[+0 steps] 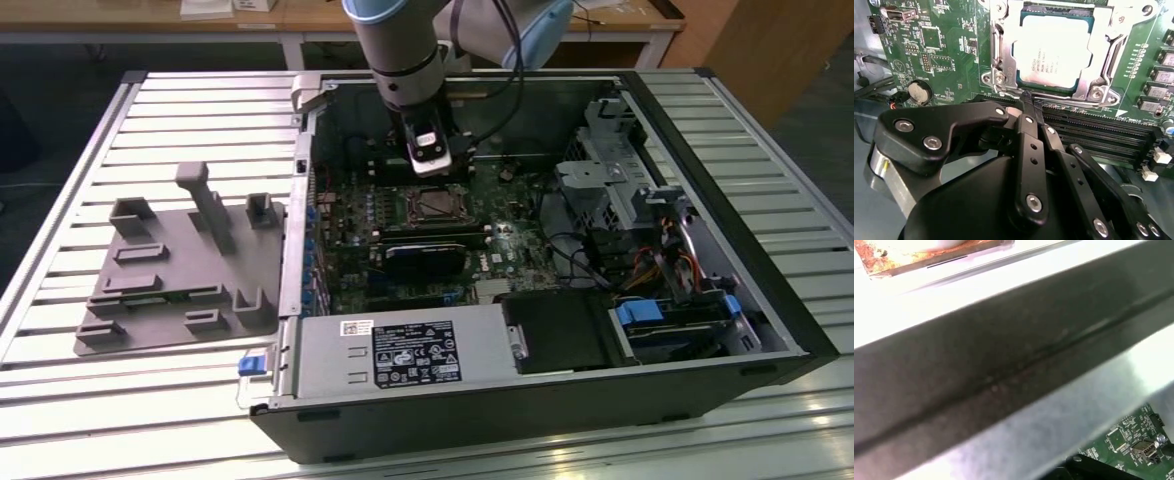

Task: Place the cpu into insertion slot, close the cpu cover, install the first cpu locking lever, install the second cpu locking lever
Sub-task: 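Install the first cpu locking lever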

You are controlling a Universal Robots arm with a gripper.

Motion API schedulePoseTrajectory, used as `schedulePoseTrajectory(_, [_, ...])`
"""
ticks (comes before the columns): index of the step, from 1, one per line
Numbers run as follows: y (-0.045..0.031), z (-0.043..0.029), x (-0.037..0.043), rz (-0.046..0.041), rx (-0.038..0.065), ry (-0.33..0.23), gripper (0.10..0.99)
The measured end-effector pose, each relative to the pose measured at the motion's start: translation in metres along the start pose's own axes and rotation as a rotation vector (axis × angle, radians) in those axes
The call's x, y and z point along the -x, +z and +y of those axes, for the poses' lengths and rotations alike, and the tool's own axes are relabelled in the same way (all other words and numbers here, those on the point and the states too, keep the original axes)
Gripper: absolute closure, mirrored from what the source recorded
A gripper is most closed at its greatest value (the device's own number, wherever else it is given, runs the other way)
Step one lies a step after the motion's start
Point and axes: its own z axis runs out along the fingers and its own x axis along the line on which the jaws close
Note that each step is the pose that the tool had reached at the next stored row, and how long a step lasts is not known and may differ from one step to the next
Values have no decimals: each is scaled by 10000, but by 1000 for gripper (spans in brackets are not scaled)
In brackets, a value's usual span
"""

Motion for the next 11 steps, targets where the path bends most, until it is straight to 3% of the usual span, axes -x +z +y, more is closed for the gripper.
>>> schedulePoseTrajectory(11, [-156, 34, 31, -5, -27, -7, 980])
